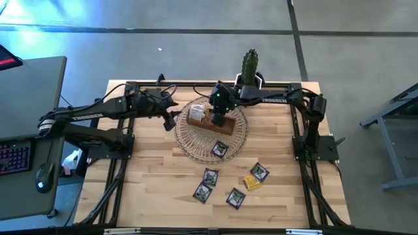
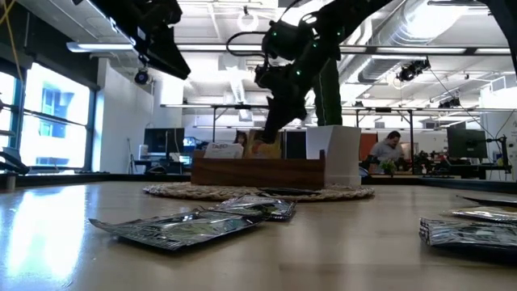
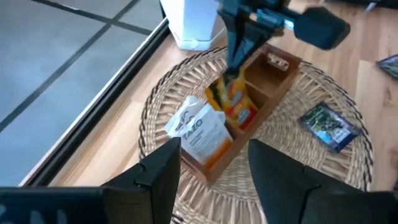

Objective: Pick & Place Tea
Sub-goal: Put the yellow tea pack into the middle section of the wooden organizer

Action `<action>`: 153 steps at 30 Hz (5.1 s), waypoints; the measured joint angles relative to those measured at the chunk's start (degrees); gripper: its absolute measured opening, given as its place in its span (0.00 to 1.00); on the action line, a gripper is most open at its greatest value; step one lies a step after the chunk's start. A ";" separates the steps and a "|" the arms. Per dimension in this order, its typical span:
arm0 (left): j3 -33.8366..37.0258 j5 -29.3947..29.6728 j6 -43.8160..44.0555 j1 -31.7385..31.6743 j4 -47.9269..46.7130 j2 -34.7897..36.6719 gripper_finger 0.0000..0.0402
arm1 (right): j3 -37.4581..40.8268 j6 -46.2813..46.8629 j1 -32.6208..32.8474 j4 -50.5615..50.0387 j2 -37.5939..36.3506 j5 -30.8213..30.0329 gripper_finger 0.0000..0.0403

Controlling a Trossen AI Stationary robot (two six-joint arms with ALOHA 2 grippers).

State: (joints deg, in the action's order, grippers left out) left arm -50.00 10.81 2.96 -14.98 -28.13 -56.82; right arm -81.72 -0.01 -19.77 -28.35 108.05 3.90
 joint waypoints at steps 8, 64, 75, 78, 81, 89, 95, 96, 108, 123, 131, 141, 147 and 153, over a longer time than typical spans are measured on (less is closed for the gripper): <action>0.00 0.26 -0.11 0.00 0.39 -0.19 0.46 | 2.97 1.56 0.02 1.11 0.07 0.48 0.00; 0.06 -1.76 -0.07 0.00 1.08 -0.81 0.46 | 4.72 3.96 16.47 9.28 -0.02 -3.89 0.32; 0.04 -1.76 -0.06 0.00 1.08 -0.83 0.46 | 4.72 14.77 22.88 -7.51 -0.02 -3.58 0.32; 0.04 -1.77 -0.05 0.00 1.07 -0.83 0.46 | 4.28 16.86 24.76 -12.65 -0.02 -3.37 0.32; 0.04 -1.77 -0.07 0.00 1.06 -0.83 0.46 | 3.39 18.45 26.95 -16.50 -0.02 -4.19 0.32; 0.04 -1.78 -0.06 0.00 1.06 -0.83 0.46 | 1.67 19.37 32.97 -19.42 -0.04 -5.57 0.32; 0.04 -1.78 -0.05 0.00 1.06 -0.83 0.46 | 1.62 23.81 35.51 -19.61 -0.02 -9.33 0.32; 0.04 -1.78 -0.04 0.00 1.06 -0.83 0.46 | 1.62 24.86 35.86 -19.73 -0.02 -9.73 0.32; 0.04 -1.78 -0.05 0.00 1.08 -0.83 0.46 | 1.62 31.10 37.99 -19.83 -0.02 -15.61 0.32; 0.04 -1.78 -0.05 0.00 1.07 -0.83 0.46 | 1.62 31.10 37.94 -18.95 -0.02 -15.56 0.32; 0.04 -1.78 -0.05 0.00 1.07 -0.83 0.46 | 1.62 31.10 37.94 -18.77 -0.02 -16.35 0.32; 0.03 -1.78 -0.06 0.00 1.06 -0.83 0.46 | 1.60 30.66 37.94 -17.69 -0.02 -17.28 0.32; 0.02 -1.78 -0.06 0.00 1.06 -0.83 0.46 | 1.60 30.64 37.92 -17.69 -0.02 -17.29 0.32; 0.02 -1.78 -0.07 -0.01 1.07 -0.83 0.46 | 1.60 30.63 37.94 -17.67 -0.02 -17.44 0.32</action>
State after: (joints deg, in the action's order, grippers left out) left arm -49.98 9.04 2.90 -14.99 -27.06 -57.65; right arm -80.12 30.62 18.17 -46.02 108.03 -13.54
